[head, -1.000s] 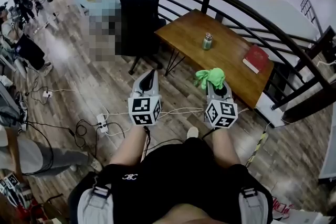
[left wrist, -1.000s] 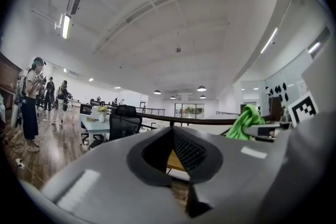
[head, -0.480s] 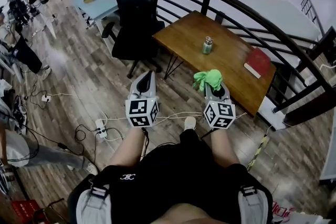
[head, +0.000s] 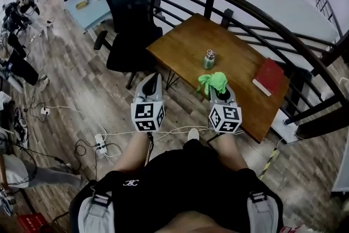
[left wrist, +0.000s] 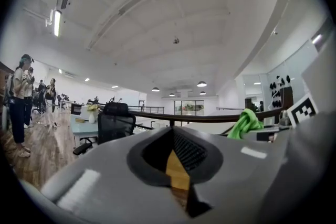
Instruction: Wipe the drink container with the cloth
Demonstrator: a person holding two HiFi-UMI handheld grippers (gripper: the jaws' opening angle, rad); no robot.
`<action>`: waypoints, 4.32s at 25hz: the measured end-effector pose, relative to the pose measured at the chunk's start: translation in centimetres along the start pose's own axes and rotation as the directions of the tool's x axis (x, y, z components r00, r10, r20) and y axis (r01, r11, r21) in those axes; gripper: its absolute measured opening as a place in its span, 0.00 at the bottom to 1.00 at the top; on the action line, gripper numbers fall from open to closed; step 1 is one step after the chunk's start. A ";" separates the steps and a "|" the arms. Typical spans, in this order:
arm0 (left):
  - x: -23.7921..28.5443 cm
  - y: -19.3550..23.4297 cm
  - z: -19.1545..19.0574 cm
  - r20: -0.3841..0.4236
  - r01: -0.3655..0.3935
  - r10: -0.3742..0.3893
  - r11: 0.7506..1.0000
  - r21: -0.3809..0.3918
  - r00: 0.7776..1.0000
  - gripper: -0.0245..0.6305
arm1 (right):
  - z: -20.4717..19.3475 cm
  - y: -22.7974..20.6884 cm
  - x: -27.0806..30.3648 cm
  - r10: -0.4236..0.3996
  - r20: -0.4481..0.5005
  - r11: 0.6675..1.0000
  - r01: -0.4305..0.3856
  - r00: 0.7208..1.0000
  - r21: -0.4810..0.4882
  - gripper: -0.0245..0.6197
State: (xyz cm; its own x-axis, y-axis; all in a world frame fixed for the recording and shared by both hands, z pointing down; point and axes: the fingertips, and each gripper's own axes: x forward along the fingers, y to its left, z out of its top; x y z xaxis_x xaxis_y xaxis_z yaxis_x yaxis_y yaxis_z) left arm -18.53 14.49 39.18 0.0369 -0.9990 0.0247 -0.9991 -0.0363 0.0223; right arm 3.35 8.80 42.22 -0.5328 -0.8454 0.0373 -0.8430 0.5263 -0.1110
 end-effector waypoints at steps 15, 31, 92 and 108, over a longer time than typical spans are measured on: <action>19.3 -5.1 -1.1 -0.091 0.005 -0.005 1.000 -0.004 0.996 0.12 | -0.5 -14.0 13.1 0.043 -0.079 0.999 -0.040 0.996 0.032 0.19; 27.3 -8.0 -5.3 -0.193 0.172 -0.151 0.980 0.099 0.969 0.12 | -1.9 -19.9 16.7 0.006 -0.124 0.997 0.004 0.992 0.076 0.19; 35.3 -18.1 -26.2 -0.634 0.838 -0.662 0.544 -0.040 0.400 0.51 | -5.2 -22.1 16.6 -0.282 -0.240 0.950 0.306 0.929 0.065 0.19; 33.3 -15.5 -26.2 -0.592 0.802 -0.668 0.595 -0.060 0.451 0.51 | -6.0 -16.7 23.5 0.036 -0.174 0.953 0.018 0.984 0.302 0.19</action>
State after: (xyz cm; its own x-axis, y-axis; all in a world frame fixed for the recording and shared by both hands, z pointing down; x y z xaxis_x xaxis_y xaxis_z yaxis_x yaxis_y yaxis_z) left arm -1.26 -17.55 65.82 0.6966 -0.4115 0.5877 -0.5636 -0.8208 0.0932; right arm 4.50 -19.28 50.95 -0.5679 -0.7970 0.2058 -0.7908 0.4589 -0.4050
